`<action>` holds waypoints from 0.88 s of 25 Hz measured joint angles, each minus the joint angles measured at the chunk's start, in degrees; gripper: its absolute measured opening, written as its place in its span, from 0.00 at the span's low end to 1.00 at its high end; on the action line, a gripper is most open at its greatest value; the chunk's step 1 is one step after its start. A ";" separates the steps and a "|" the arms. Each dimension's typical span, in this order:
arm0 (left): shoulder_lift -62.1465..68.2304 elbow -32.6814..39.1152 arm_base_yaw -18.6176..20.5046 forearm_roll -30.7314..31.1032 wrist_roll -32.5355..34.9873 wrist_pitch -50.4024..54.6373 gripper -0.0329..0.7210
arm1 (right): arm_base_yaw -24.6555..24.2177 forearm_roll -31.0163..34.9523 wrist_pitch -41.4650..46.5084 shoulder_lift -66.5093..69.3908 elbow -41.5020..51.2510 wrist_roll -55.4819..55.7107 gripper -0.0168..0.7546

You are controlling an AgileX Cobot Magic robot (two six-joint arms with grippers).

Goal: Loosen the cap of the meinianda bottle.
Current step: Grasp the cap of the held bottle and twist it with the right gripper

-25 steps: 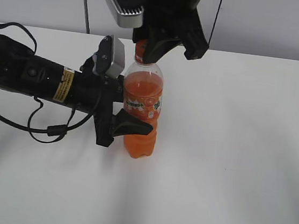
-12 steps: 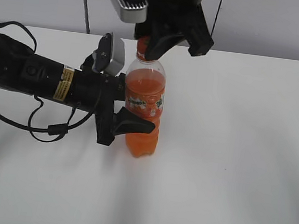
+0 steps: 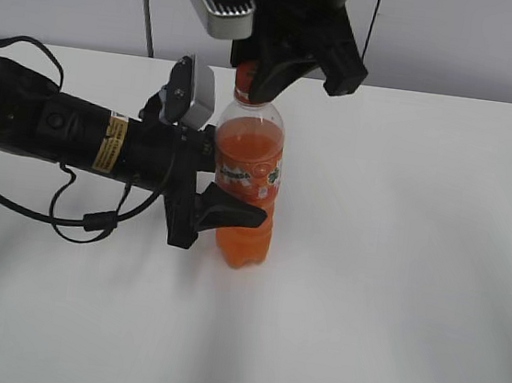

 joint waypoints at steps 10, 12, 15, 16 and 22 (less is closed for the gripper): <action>-0.01 0.00 0.00 0.00 0.00 0.25 0.62 | 0.00 2.51 0.04 0.00 0.00 -8.68 0.38; -0.12 0.00 0.00 0.00 0.00 0.36 0.62 | 0.00 2.51 0.06 0.00 0.00 -11.20 0.38; -0.12 0.00 0.00 0.48 -0.08 0.42 0.62 | 0.00 2.51 0.18 0.00 0.00 -16.50 0.38; -0.22 0.00 0.00 0.89 -0.21 0.42 0.62 | 0.00 2.51 0.23 0.00 0.00 -18.69 0.38; -0.35 -0.05 0.00 2.52 -1.07 1.66 0.62 | 0.06 0.00 0.37 0.53 0.00 -27.27 0.38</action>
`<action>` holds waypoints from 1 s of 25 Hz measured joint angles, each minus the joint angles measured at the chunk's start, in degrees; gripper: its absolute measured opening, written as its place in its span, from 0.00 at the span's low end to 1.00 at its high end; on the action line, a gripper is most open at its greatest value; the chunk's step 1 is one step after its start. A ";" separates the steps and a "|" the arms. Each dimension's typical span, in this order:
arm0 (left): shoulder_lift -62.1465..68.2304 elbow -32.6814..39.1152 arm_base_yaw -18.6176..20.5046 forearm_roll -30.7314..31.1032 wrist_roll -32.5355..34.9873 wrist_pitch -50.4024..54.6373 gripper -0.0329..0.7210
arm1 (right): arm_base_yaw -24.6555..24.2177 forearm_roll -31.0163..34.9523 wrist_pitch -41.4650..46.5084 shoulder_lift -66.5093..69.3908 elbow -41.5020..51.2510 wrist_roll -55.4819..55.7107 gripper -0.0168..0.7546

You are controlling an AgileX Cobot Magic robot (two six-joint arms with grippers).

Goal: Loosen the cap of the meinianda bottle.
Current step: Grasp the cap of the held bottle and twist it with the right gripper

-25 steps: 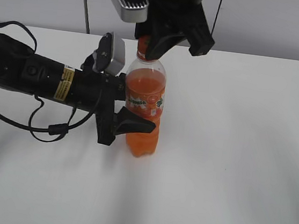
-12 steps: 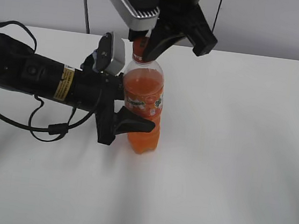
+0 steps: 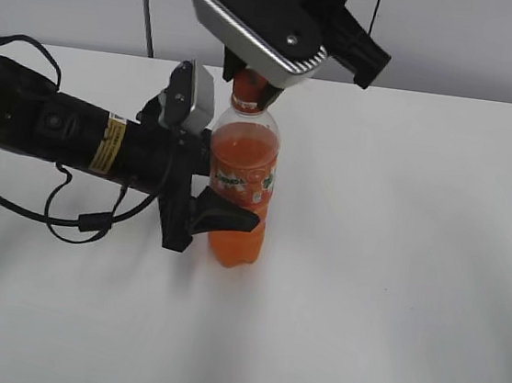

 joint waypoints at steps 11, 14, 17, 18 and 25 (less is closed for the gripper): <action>0.00 0.00 0.05 0.40 -0.24 0.95 0.62 | 0.11 -1.15 -0.24 0.52 0.00 -5.48 0.38; 0.00 0.00 0.05 0.40 -0.19 0.95 0.62 | 0.11 -1.11 -0.24 0.52 0.00 -7.42 0.37; 0.00 0.00 0.05 0.41 -0.19 0.95 0.62 | 0.11 -0.94 -0.30 0.52 0.00 -9.60 0.37; 0.00 0.00 0.05 0.41 -0.19 0.95 0.62 | 0.11 -0.92 -0.30 0.52 0.00 -10.49 0.37; 0.00 0.00 0.05 0.41 -0.19 1.03 0.62 | 0.11 -0.79 -0.56 0.52 -0.06 -17.54 0.37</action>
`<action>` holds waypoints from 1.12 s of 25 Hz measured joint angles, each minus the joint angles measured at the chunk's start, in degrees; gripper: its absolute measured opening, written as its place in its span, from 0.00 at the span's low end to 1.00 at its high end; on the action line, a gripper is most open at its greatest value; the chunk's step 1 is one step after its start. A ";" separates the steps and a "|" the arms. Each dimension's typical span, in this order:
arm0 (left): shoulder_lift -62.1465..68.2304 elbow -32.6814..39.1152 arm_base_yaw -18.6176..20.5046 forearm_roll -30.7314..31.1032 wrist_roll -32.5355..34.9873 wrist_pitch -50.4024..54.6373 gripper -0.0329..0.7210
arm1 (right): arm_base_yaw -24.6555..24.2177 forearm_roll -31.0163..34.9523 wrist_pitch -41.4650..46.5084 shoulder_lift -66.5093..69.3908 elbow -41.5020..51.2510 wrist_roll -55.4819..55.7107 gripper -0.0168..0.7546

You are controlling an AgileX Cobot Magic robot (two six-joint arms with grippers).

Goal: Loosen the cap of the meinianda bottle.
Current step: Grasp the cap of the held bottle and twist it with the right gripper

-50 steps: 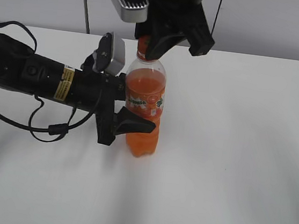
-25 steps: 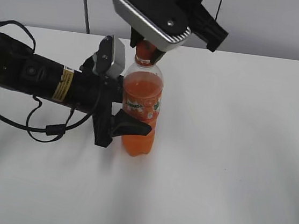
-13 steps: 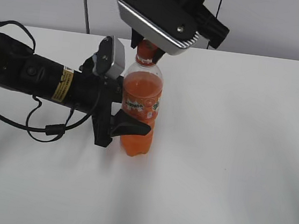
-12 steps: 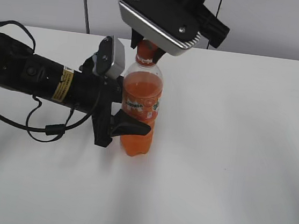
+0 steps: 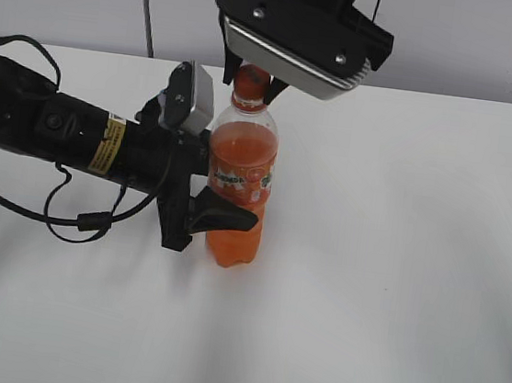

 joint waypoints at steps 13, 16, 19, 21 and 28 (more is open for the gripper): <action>0.00 0.00 0.00 -0.10 0.00 0.31 0.62 | 0.00 -0.77 -0.41 -0.05 0.00 -9.66 0.37; 0.00 0.00 0.00 -0.22 0.00 0.41 0.62 | 0.00 -1.66 -0.59 -0.05 -0.05 -12.10 0.37; 0.00 0.00 0.00 -0.28 -0.06 0.42 0.61 | 0.12 -2.14 -0.78 -0.05 -0.21 -15.22 0.37; 0.00 0.00 0.00 -0.32 -0.06 0.54 0.61 | 0.12 -2.33 -0.83 -0.05 -0.34 -16.79 0.37; 0.00 0.00 0.00 -0.39 -0.06 0.60 0.61 | 0.12 -2.88 -0.91 -0.05 -0.36 -19.89 0.37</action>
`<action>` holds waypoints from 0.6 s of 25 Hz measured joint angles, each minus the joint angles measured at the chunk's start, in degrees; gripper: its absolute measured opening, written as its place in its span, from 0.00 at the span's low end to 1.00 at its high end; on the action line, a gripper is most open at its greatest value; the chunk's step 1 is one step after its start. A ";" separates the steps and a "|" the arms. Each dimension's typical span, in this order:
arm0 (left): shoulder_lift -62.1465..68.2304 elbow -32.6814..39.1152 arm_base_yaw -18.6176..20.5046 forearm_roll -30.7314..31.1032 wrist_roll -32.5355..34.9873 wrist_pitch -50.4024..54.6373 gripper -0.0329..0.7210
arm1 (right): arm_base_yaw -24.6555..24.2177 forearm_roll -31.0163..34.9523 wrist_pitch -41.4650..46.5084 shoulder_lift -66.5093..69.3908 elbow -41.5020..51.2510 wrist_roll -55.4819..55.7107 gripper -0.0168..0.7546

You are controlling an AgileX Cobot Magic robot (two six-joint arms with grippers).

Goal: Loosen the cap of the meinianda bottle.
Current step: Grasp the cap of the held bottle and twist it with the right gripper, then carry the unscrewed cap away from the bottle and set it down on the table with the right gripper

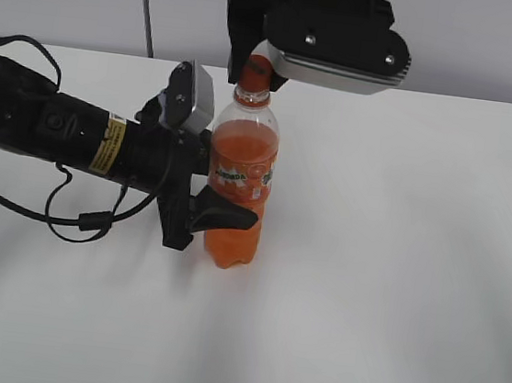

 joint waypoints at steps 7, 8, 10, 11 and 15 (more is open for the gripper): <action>0.00 0.00 0.00 0.68 0.37 -0.26 0.61 | 0.00 -1.83 -0.35 -1.15 -0.07 -1.51 0.36; 0.00 0.00 0.00 0.76 0.48 -0.26 0.61 | -0.06 -1.83 -0.43 -1.27 -0.13 -1.77 0.36; 0.00 0.00 0.00 0.87 0.48 -0.38 0.61 | -0.11 -1.83 -0.50 -1.42 -0.13 -2.05 0.36; 0.00 0.00 0.00 0.86 0.48 -0.43 0.61 | -0.11 -1.83 -0.55 -1.42 -0.13 -2.10 0.36; 0.00 0.00 0.00 0.87 0.48 -0.43 0.61 | -0.11 -2.15 -0.62 -2.22 -0.13 -0.89 0.36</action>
